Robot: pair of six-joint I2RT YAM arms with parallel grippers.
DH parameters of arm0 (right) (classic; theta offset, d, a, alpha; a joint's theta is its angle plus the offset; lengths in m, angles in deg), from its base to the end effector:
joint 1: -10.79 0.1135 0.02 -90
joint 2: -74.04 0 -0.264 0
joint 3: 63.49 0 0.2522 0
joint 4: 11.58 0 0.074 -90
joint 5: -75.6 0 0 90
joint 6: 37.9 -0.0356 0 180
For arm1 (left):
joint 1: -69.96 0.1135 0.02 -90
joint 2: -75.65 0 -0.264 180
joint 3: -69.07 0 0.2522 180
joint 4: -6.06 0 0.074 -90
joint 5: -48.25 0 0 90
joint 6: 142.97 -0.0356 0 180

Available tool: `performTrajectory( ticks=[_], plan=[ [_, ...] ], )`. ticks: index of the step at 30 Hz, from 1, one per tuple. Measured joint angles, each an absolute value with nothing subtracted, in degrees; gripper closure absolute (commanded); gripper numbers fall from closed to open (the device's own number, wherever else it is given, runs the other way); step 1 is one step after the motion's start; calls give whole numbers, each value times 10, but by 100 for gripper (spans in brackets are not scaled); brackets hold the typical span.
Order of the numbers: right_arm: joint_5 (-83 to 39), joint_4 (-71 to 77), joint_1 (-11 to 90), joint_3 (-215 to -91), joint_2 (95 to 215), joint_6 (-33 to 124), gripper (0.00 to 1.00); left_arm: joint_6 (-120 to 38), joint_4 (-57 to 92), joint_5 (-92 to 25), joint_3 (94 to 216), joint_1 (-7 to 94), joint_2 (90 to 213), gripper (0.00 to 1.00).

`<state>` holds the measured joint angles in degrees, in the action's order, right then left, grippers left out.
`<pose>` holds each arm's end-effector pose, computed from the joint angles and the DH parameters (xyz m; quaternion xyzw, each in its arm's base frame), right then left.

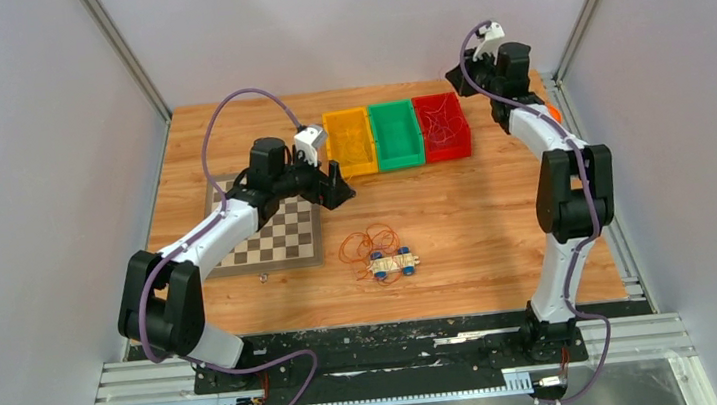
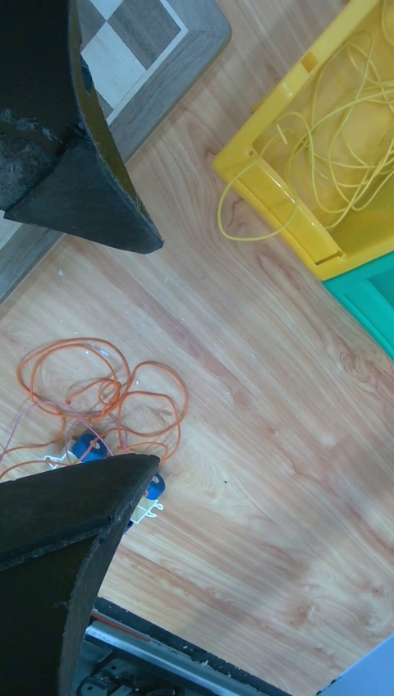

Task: Untangle the cables

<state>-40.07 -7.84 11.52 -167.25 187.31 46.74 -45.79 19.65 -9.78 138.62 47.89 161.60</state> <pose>0.4761 0.0215 0.2900 -0.1069 0.7693 0.2061 0.5952 0.3020 -0.1428 0.2535 0.2444 0.8076 -0.3521 0.4049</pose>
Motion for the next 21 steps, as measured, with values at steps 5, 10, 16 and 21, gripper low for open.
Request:
performTrajectory(
  ticks=[5,10,16,21],
  plan=[
    [-392,-79,123,-1673,1904,491,100,-458,202,-104,1386,482,1616,0],
    [-383,-61,136,-1677,1959,530,100,-458,208,-108,1386,484,1616,0],
    [-380,-19,156,-1698,2017,574,100,-458,225,-109,1387,484,1616,0],
    [-386,23,164,-1714,2023,593,87,-459,243,-108,1389,491,1615,0]
  ],
)
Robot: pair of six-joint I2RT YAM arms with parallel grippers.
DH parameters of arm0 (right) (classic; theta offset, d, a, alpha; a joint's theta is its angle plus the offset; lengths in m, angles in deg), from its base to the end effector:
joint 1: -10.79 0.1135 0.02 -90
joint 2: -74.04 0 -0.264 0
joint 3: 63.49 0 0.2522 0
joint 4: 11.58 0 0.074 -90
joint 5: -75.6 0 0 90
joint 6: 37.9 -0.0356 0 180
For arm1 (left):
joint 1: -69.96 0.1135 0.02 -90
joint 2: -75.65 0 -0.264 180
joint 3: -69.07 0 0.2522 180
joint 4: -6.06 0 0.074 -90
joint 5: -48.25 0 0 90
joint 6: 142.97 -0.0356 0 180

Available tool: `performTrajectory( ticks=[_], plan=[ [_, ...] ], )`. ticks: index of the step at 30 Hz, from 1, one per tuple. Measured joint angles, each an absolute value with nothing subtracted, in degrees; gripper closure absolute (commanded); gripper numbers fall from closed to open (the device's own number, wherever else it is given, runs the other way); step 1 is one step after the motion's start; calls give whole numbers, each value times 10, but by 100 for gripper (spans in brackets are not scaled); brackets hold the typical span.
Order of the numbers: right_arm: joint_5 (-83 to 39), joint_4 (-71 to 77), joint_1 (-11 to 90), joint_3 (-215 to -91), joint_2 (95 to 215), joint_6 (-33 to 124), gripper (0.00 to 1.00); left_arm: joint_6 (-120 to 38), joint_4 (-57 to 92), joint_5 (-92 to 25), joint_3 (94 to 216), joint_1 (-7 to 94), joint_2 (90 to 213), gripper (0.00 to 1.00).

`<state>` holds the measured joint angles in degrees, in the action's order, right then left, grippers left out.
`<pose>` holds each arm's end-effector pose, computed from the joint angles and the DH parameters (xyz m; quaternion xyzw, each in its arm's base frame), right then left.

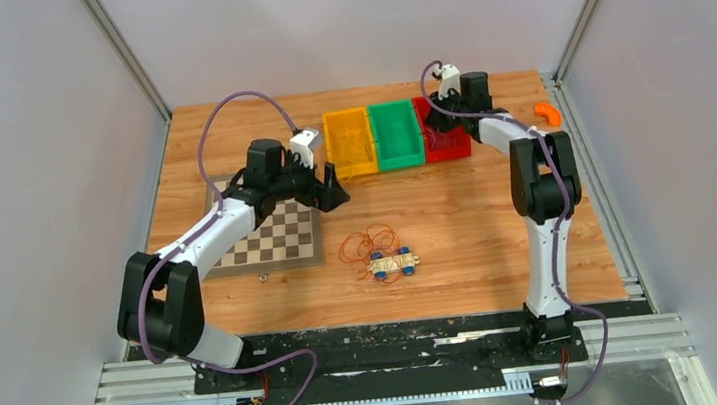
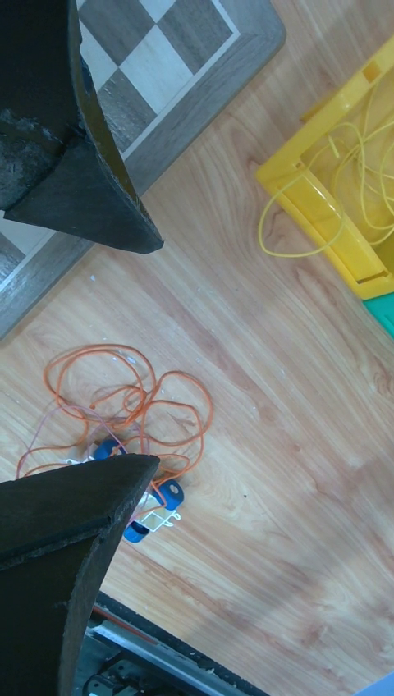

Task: Untangle the cables

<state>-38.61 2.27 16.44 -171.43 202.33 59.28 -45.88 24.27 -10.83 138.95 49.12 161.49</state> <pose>0.5042 0.0646 0.1732 -0.1941 0.8477 0.1792 0.4600 0.3017 -0.1344 0.2487 0.2258 0.8306 -0.3375 0.3810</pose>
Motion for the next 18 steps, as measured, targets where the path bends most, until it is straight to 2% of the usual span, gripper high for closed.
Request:
performTrajectory(
  ticks=[3,7,9,13,18],
  plan=[
    [-391,42,163,-1715,2007,597,61,-466,261,-107,1389,496,1608,0],
    [-402,80,163,-1715,1959,607,42,-500,307,-103,1391,501,1584,0],
    [-408,100,161,-1715,1924,614,37,-517,340,-100,1396,503,1576,0],
    [-422,136,160,-1720,1861,636,33,-522,389,-86,1398,517,1576,2],
    [-493,221,159,-1745,1807,658,29,-506,409,-39,1372,528,1576,14]
  ],
)
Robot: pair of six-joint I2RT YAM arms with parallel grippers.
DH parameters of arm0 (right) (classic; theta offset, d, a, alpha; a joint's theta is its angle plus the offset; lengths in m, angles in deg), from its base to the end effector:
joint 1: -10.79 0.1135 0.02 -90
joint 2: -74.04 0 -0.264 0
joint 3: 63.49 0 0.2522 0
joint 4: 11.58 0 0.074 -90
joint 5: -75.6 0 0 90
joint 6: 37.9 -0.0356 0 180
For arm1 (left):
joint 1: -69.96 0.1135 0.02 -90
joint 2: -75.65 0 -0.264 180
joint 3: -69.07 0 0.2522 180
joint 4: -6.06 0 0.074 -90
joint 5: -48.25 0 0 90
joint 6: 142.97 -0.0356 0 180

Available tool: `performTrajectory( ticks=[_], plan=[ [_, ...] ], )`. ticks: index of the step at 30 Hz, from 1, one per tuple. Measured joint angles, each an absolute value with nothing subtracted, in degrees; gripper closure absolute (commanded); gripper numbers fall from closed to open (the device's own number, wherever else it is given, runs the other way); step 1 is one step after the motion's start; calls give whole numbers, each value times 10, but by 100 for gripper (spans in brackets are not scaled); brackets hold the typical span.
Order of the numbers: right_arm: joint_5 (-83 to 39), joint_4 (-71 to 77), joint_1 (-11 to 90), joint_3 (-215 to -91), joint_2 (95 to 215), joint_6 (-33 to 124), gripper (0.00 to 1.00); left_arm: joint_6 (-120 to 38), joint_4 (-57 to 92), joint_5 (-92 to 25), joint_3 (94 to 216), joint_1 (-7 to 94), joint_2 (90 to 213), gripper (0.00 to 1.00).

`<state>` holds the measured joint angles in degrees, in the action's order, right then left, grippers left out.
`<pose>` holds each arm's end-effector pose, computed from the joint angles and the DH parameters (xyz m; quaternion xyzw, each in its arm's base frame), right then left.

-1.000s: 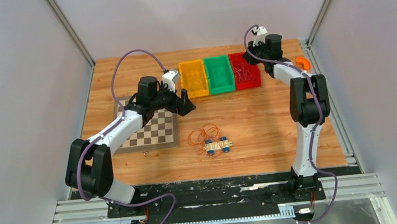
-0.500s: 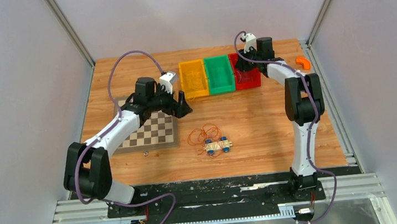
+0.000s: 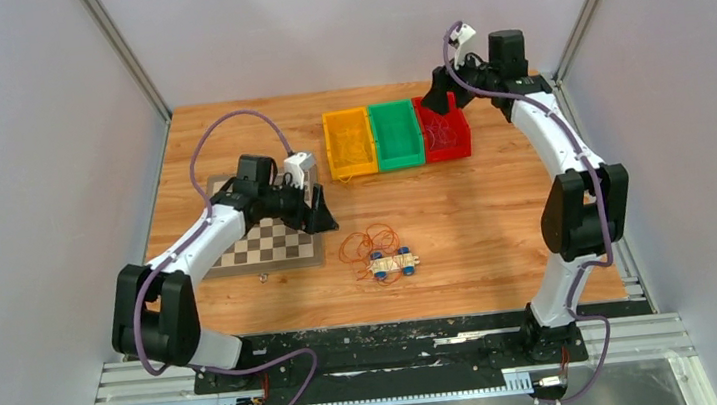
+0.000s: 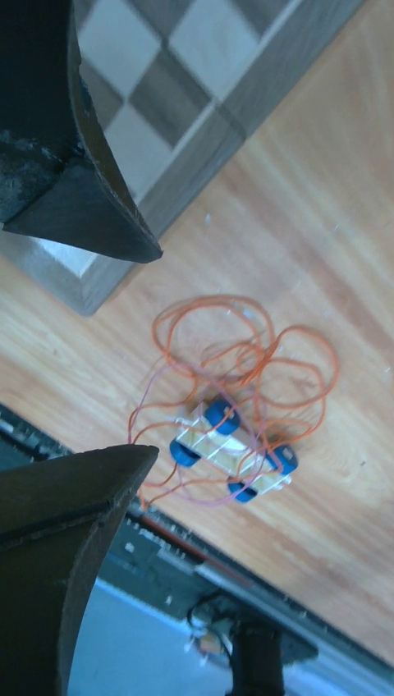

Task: Untangle the cables

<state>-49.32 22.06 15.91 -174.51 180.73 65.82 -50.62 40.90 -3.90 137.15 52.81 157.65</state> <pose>0.4337 0.0593 0.3349 -0.2843 0.7873 0.2221 0.5000 0.2758 -0.1080 0.2375 0.2273 0.8633 -0.3556 0.2769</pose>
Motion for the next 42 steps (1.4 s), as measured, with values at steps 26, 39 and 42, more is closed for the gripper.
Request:
performTrajectory(
  ticks=[26,39,42],
  plan=[
    [-642,431,343,-1541,1875,779,38,-432,372,61,1320,528,1672,29],
    [-661,411,378,-1519,1893,797,100,-454,398,55,1321,528,1648,15],
    [-661,414,380,-1519,1878,795,100,-460,388,47,1313,528,1606,8]
  ],
)
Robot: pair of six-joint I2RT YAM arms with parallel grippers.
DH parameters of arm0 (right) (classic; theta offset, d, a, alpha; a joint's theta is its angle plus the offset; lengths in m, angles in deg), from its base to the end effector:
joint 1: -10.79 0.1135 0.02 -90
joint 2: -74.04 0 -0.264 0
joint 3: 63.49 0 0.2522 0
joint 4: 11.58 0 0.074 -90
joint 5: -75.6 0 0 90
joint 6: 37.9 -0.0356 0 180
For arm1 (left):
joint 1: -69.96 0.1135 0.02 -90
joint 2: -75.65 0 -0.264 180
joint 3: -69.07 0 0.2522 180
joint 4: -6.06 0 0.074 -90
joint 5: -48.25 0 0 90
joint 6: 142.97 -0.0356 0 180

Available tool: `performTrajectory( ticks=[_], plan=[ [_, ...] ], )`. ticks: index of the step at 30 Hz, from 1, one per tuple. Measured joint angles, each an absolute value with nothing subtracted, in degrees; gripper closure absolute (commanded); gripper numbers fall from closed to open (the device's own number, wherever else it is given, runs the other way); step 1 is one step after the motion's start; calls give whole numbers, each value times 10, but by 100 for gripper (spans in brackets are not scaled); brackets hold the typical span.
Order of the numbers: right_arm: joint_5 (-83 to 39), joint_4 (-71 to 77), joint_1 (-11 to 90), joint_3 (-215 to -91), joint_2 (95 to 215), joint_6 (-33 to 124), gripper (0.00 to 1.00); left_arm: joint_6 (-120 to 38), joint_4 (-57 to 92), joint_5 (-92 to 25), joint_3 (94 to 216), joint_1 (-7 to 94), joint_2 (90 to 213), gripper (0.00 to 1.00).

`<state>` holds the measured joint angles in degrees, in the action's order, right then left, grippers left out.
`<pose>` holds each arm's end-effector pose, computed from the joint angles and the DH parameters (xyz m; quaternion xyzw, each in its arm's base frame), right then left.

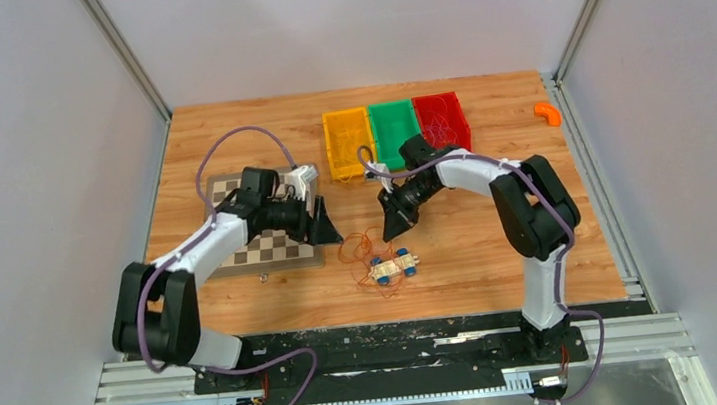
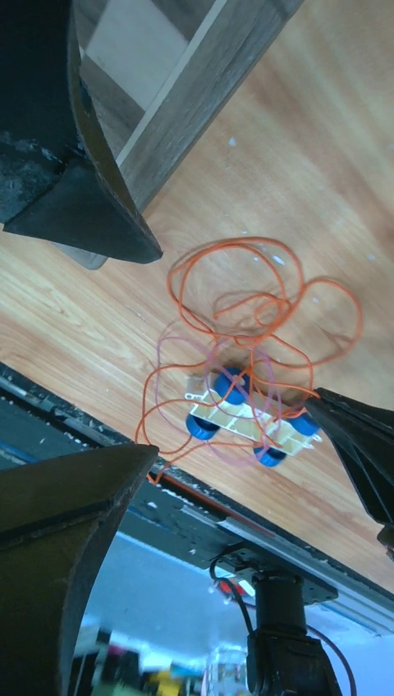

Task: Untangle the cables

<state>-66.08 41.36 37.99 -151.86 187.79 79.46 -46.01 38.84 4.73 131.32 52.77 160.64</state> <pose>0.3195 0.1956 0.1530 -0.4498 0.7754 0.4335 0.0922 0.2649 -0.1090 0.1978 0.1947 0.8637 -0.4255 0.1875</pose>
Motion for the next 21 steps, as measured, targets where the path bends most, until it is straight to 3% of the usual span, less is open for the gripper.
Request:
performTrajectory(
  ticks=[8,21],
  plan=[
    [-685,414,380,-1570,1735,767,100,-489,316,23,1273,528,1441,1],
    [-698,385,398,-1700,1677,701,100,-503,192,16,1305,509,1403,2]
  ],
)
